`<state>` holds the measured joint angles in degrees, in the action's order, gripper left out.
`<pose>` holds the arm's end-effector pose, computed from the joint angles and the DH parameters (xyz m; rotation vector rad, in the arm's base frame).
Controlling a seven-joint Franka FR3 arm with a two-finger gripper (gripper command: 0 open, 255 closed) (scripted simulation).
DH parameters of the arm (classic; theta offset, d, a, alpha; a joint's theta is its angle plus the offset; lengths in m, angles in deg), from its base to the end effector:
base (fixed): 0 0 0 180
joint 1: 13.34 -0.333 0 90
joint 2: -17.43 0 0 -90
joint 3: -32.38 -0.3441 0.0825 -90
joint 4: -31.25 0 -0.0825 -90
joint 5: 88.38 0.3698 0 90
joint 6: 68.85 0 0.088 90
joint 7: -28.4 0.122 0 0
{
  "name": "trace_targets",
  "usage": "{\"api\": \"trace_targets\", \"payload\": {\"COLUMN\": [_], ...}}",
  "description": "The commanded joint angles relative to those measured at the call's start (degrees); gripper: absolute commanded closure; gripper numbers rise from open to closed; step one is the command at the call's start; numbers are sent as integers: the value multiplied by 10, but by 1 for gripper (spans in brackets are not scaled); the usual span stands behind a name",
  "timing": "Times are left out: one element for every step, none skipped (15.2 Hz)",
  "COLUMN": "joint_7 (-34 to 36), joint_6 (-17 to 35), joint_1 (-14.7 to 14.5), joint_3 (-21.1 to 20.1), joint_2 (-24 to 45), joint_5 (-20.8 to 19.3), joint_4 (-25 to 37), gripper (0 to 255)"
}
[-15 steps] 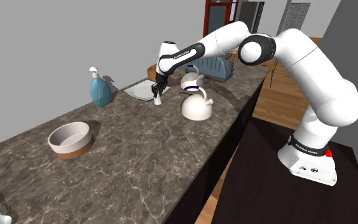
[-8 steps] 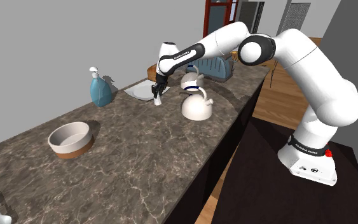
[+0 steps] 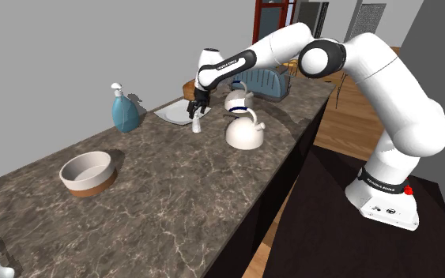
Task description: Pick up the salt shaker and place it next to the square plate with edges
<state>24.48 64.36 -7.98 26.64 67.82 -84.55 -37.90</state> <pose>0.7944 -0.0177 0.2828 -3.0002 0.0156 -0.3706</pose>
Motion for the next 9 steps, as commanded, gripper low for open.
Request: {"api": "trace_targets", "payload": {"joint_7": [0,-1,-1,-1,-1,-1,-1,-1,-1], "joint_6": [-10,-16,-16,-16,-16,-16,-16,-16,-16], "joint_1": [3,5,5,5,5,5,5,5,5], "joint_3": [-1,-1,-1,-1,-1,-1,-1,-1,-1], "joint_2": [-32,-45,-45,-45,-45,-45,-45,-45,-45], "joint_5": [1,2,2,2,2,2,2,2,2], "joint_4": [-21,-29,-29,-29,-29,-29,-29,-29,-29], "gripper": [0,0,0,0,0,0,0,0,0]}}
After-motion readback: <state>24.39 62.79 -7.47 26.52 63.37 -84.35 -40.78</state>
